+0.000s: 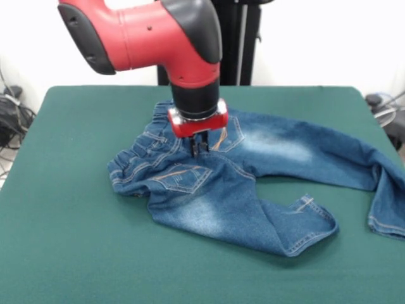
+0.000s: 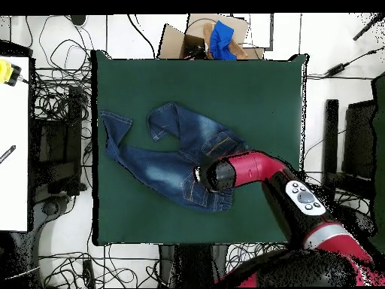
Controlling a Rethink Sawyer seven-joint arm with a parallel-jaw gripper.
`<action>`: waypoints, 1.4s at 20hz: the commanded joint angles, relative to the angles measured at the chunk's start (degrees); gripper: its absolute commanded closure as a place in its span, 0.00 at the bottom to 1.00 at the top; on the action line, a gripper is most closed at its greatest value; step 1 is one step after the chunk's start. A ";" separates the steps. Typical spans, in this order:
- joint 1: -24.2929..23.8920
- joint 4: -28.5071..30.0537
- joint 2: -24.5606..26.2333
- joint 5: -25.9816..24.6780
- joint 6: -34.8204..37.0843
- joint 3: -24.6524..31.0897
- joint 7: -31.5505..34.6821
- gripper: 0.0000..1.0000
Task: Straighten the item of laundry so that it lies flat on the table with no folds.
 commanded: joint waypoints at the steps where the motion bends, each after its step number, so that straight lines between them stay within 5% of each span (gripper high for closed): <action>1: -5.43 3.40 1.13 -0.07 3.87 7.38 -16.86 1.00; 13: -10.50 3.73 -0.85 1.03 8.27 8.28 -23.12 1.00; 28: -10.65 -2.50 -4.37 3.37 19.15 9.72 -31.19 1.00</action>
